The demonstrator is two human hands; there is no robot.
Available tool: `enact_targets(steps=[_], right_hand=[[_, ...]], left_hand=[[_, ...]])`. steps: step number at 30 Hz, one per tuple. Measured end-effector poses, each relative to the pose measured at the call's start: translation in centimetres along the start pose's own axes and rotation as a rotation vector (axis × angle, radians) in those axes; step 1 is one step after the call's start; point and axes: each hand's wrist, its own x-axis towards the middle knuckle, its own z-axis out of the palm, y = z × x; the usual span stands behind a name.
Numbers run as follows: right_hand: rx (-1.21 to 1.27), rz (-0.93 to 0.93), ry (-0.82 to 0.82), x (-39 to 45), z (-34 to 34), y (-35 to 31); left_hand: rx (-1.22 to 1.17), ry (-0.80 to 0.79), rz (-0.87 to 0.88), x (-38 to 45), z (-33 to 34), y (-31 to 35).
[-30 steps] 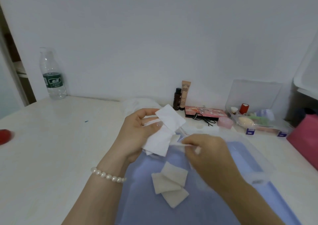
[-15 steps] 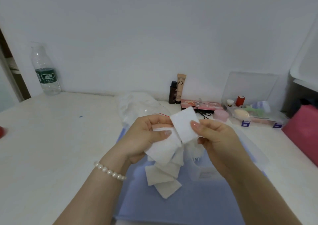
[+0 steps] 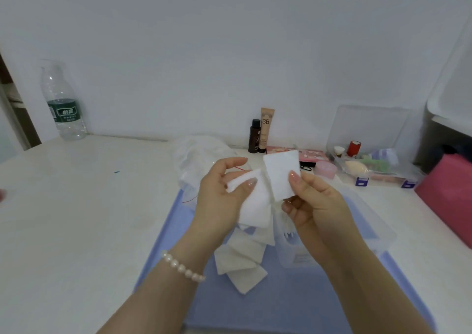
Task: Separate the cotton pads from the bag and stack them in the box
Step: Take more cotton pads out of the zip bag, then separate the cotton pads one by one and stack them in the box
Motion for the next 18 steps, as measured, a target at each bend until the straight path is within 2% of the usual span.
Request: enact_targets(steps=[5, 8, 12, 16, 18], right_hand=[[0.258, 0.092, -0.092, -0.6, 0.8, 0.6], [0.114, 0.105, -0.087, -1.1, 1.5, 1.6], [-0.203, -0.002, 0.013, -1.4, 1.9, 2.9], [-0.257, -0.092, 0.106, -1.7, 1.9, 2.6], [-0.259, -0.137, 0.123, -1.7, 1.9, 2.0]], left_hand=[[-0.159, 0.256, 0.077, -1.0, 1.2, 0.3], [-0.208, 0.322, 0.068, -1.2, 1.2, 0.6], [-0.338, 0.343, -0.059, -1.0, 1.1, 0.6], [-0.458, 0.294, -0.177, -0.8, 1.1, 0.7], [-0.519, 0.195, -0.235, -0.5, 0.8, 0.9]])
